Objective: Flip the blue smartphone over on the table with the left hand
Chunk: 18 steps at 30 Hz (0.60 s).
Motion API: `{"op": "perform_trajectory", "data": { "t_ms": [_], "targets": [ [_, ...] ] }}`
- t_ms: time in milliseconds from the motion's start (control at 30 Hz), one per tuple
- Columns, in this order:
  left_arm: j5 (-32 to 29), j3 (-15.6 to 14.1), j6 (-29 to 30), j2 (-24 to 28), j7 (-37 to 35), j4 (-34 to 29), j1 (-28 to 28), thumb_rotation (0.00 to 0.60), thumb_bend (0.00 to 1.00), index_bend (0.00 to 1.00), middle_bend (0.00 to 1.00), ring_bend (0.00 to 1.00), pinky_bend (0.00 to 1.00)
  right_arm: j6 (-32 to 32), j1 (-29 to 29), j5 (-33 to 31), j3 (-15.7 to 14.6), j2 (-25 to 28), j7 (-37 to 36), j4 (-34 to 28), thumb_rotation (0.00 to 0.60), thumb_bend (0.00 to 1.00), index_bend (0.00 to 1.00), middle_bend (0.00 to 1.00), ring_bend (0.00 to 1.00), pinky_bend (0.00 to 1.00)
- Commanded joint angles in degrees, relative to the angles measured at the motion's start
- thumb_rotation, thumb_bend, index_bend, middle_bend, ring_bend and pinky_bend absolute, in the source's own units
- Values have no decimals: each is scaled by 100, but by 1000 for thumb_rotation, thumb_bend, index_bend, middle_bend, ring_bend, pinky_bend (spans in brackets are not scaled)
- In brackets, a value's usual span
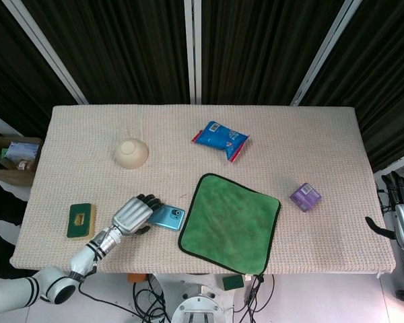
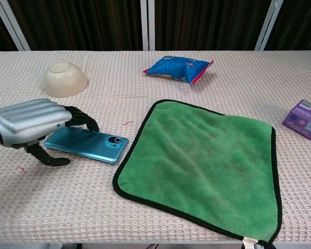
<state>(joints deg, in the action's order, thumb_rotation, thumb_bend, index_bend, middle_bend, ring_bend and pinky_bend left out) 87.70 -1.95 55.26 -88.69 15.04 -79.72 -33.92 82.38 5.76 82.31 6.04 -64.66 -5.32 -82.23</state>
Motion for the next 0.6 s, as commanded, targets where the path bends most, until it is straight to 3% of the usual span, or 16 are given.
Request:
{"op": "perform_trajectory", "data": {
  "t_ms": [33, 333, 433, 600],
  "targets": [
    [-29, 22, -21, 2, 21, -11, -28, 600, 188, 214, 273, 181, 329, -9, 1, 0, -5, -9, -14, 20, 600, 224, 0, 0, 0, 0],
    [22, 115, -36, -323, -292, 457, -173, 600, 231, 223, 312, 202, 362, -62, -7, -33, -26, -62, -98, 140, 600, 224, 0, 0, 0, 0],
    [136, 138, 127, -453, -496, 689, -185, 600, 303, 260, 356, 242, 405, -83, -7, -45, -29, -55, -110, 157, 600, 224, 0, 0, 0, 0],
    [350, 117, 448, -547, -887, 907, -166, 600, 515, 356, 418, 296, 457, -115, 4, -61, -23, -42, -123, 162, 600, 224, 0, 0, 0, 0]
  ]
}}
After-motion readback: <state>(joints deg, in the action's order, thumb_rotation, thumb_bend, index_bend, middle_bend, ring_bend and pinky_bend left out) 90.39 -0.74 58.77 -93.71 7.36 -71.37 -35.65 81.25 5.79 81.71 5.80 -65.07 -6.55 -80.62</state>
